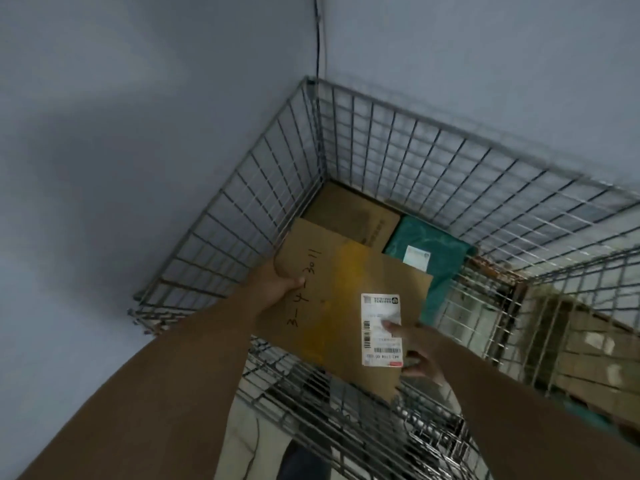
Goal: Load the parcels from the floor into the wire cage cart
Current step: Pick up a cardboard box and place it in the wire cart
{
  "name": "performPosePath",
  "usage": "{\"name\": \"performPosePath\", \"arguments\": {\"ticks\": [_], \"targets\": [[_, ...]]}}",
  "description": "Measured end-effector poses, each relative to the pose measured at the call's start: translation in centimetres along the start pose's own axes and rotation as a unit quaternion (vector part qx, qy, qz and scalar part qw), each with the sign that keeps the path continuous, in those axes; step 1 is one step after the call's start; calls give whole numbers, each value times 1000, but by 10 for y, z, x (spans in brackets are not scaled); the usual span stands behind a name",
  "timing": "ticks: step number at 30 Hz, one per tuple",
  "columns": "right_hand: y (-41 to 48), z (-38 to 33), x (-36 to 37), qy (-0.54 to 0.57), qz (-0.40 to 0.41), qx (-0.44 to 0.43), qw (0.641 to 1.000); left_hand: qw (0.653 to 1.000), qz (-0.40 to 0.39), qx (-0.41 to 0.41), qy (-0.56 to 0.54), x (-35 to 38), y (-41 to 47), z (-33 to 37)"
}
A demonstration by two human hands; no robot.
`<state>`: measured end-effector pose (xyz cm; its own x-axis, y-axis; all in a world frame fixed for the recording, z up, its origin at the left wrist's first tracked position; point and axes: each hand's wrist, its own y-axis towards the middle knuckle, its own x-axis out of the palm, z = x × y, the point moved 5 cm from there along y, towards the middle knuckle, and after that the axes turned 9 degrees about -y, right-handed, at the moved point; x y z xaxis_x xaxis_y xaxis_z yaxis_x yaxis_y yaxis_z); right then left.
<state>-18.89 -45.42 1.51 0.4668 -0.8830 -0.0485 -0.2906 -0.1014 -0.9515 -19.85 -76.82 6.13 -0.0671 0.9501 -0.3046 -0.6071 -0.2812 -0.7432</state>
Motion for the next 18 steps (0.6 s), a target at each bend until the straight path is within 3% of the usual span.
{"name": "performPosePath", "arguments": {"ticks": [5,10,18], "targets": [[94,33,59,39,9,39,998,998,8,-28,64,1,104,-83],[175,50,103,62,33,46,996,978,57,-31,200,-3,192,-173],[248,52,147,110,45,59,991,932,39,11,360,6,216,-196]]}}
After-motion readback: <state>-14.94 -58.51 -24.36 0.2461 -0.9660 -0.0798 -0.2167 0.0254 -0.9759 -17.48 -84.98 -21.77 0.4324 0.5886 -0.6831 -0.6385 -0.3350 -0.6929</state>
